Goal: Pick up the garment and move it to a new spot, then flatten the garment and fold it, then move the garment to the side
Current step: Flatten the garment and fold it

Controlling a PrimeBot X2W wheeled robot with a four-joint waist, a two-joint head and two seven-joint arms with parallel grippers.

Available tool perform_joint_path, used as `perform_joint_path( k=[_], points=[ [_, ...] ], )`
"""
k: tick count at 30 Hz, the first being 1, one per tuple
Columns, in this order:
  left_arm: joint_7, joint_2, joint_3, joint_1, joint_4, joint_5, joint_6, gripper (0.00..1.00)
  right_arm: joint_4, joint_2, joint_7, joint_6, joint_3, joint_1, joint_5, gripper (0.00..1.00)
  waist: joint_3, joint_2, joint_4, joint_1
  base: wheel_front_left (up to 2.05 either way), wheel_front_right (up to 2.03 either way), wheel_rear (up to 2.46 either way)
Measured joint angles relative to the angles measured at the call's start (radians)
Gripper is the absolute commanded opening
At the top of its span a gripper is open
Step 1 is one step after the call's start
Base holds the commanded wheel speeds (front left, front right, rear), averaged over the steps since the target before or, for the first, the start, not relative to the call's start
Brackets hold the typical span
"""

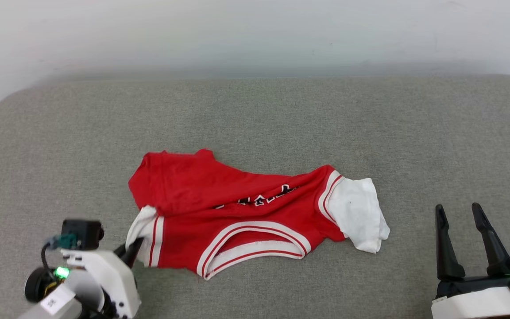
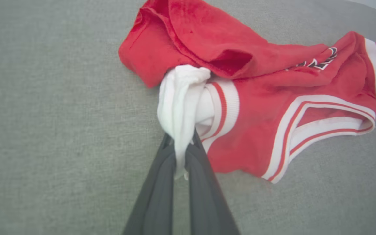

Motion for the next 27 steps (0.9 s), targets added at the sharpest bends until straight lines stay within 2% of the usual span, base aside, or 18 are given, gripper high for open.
perform_joint_path(
  k=[4, 12, 13, 14, 15, 18, 21, 24, 27],
  points=[
    [-0.010, 0.008, -0.005, 0.073, 0.054, -0.023, 0.021, 0.00, 0.000, 0.000, 0.000, 0.000, -0.002, 0.012, -0.008, 1.00, -0.002, 0.0001, -0.004, 0.0000, 0.00, 0.00, 0.00],
    [-0.037, -0.038, -0.024, 0.102, 0.185, -0.024, 0.007, 0.00, 0.012, 0.000, 0.000, 0.000, -0.004, 0.016, -0.024, 1.00, -0.007, 0.0000, -0.001, 0.0000, 0.00, 0.00, 0.00],
    [-0.050, -0.046, -0.021, 0.100, 0.197, -0.021, 0.006, 0.23, 0.013, 0.000, 0.000, 0.000, -0.006, 0.016, -0.026, 1.00, -0.011, 0.0000, 0.000, 0.0000, 0.00, 0.00, 0.00],
    [-0.062, -0.055, -0.021, 0.098, 0.206, -0.020, 0.006, 0.90, 0.013, 0.000, 0.000, 0.000, -0.009, 0.016, -0.031, 1.00, -0.016, 0.0000, 0.002, 0.0000, 0.00, 0.00, 0.00],
    [-0.083, -0.062, -0.018, 0.095, 0.213, -0.013, 0.006, 1.00, 0.012, 0.000, 0.000, 0.000, -0.012, 0.016, -0.035, 1.00, -0.022, 0.0001, 0.005, 0.0000, 0.00, 0.00, 0.00],
    [-0.140, -0.069, -0.008, 0.092, 0.217, 0.016, 0.021, 1.00, -0.001, 0.000, 0.000, 0.000, -0.023, 0.014, -0.063, 1.00, -0.042, 0.0001, 0.012, 0.0000, 0.00, 0.00, 0.00],
    [-0.179, -0.072, 0.020, 0.091, 0.191, 0.061, 0.061, 1.00, -0.023, 0.000, 0.000, 0.000, -0.037, -0.009, -0.095, 1.00, -0.062, 0.0000, 0.021, 0.0000, 0.00, 0.00, 0.00],
    [-0.191, -0.084, 0.072, 0.107, 0.126, 0.144, 0.129, 1.00, -0.073, -0.014, 0.000, 0.000, -0.039, -0.053, -0.147, 1.00, -0.081, 0.0000, 0.033, 0.0000, 0.00, 0.00, 0.00],
    [-0.191, -0.100, 0.143, 0.137, 0.042, 0.239, 0.178, 1.00, -0.092, -0.069, 0.000, 0.000, -0.024, -0.092, -0.153, 1.00, -0.090, 0.0000, 0.040, 0.0000, 0.00, 0.00, 0.00]
  ],
)
